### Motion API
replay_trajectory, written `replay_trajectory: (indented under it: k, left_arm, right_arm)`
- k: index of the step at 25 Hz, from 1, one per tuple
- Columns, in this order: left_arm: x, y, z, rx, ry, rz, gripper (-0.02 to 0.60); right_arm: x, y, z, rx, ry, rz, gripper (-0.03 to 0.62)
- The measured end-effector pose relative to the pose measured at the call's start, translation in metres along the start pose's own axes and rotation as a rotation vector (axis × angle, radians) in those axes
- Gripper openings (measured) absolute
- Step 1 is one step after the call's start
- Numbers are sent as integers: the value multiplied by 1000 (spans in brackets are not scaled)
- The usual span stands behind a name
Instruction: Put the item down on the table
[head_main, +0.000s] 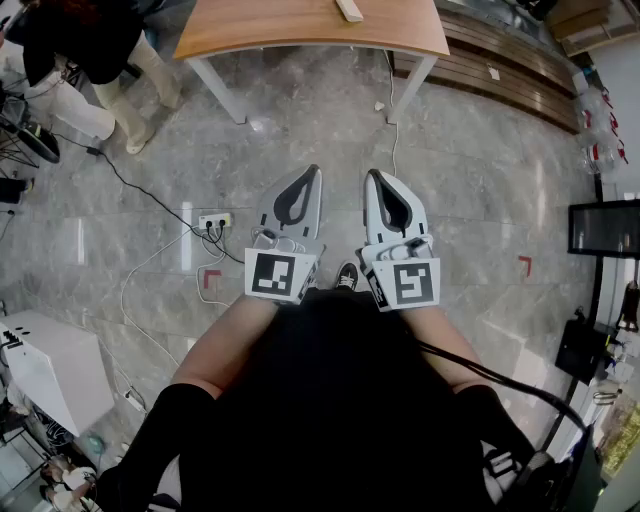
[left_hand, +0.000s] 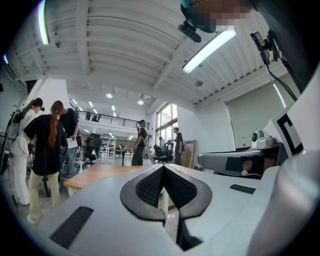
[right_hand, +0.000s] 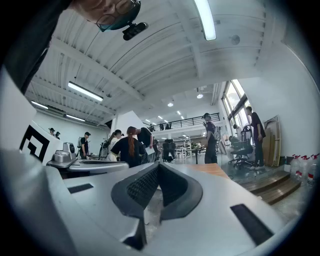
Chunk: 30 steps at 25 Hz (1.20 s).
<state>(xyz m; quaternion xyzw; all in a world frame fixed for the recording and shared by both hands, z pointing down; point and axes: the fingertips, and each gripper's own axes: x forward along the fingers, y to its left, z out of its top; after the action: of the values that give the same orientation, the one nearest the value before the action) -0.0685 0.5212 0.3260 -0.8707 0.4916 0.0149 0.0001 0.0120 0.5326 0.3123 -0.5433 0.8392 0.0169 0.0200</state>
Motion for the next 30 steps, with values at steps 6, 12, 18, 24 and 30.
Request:
replay_trajectory:
  k: [6, 12, 18, 24, 30]
  left_arm:
    - [3, -3, -5, -8, 6, -7, 3]
    - [7, -5, -10, -4, 20, -10, 3]
    - [23, -6, -19, 2, 34, -1, 3]
    - [43, -6, -26, 3, 41, 53, 3]
    - [93, 9, -30, -16, 48, 94, 3]
  right_arm:
    - [-1, -3, -1, 5, 6, -5, 11]
    - [0, -7, -4, 6, 11, -4, 12]
    - [5, -26, -14, 85, 28, 11, 12]
    - [13, -58, -20, 84, 36, 44, 12]
    - [53, -91, -30, 80, 60, 67, 12]
